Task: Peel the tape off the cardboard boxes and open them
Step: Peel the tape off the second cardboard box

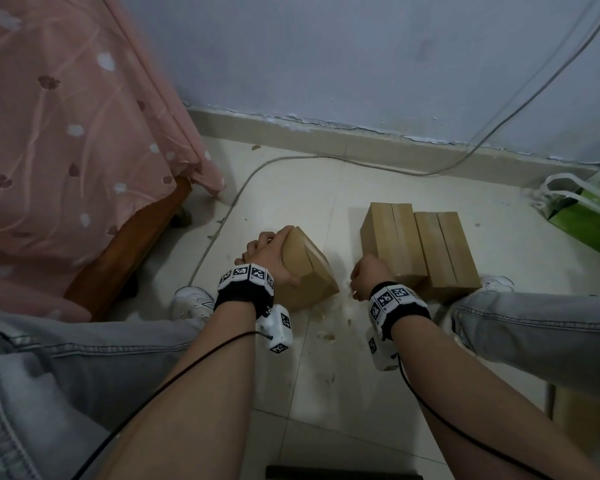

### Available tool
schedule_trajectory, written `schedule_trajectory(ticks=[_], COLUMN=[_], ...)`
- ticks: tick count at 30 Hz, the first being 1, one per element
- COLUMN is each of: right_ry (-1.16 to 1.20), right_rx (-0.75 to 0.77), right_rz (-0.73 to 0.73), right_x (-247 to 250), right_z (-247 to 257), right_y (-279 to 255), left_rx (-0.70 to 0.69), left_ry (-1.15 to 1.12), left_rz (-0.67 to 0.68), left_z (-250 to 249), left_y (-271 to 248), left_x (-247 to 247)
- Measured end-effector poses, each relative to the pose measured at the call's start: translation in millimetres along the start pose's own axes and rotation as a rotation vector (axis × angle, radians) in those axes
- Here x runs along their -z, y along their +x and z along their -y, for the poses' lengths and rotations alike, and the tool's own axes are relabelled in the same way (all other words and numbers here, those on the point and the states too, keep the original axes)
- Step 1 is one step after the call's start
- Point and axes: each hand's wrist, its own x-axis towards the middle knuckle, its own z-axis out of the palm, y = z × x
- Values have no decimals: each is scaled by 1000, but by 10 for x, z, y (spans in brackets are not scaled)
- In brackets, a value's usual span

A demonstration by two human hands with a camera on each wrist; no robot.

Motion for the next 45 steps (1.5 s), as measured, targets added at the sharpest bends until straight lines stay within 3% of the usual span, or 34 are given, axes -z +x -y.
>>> schedule_trajectory(ticks=[10,14,20,26,33,41,45], right_ry=[-70,-15,119,238,-50,-176,-186], right_rx=[-76,-39,32,1,0,-8,-12], right_rz=[47,104,168,116,94,152,194], right_x=[-110,-144,-203,-207,-190,-224,-274], right_z=[-118,-127,-124,-102,-69,-50,-89], right_y=[-112,-99,-72,-83,-48,-73,-99], left_rx=[51,40,28,27,13,-71,-35], left_ry=[-70,-72,1,53,10,63,52], left_rz=[-99,-161,-102,-60,-54,140,49], left_z=[50,-38,-79,-39,13,10,115], left_y=[17,57,74,43,93,121,142], left_x=[9,95,70,-87,-123,25,30])
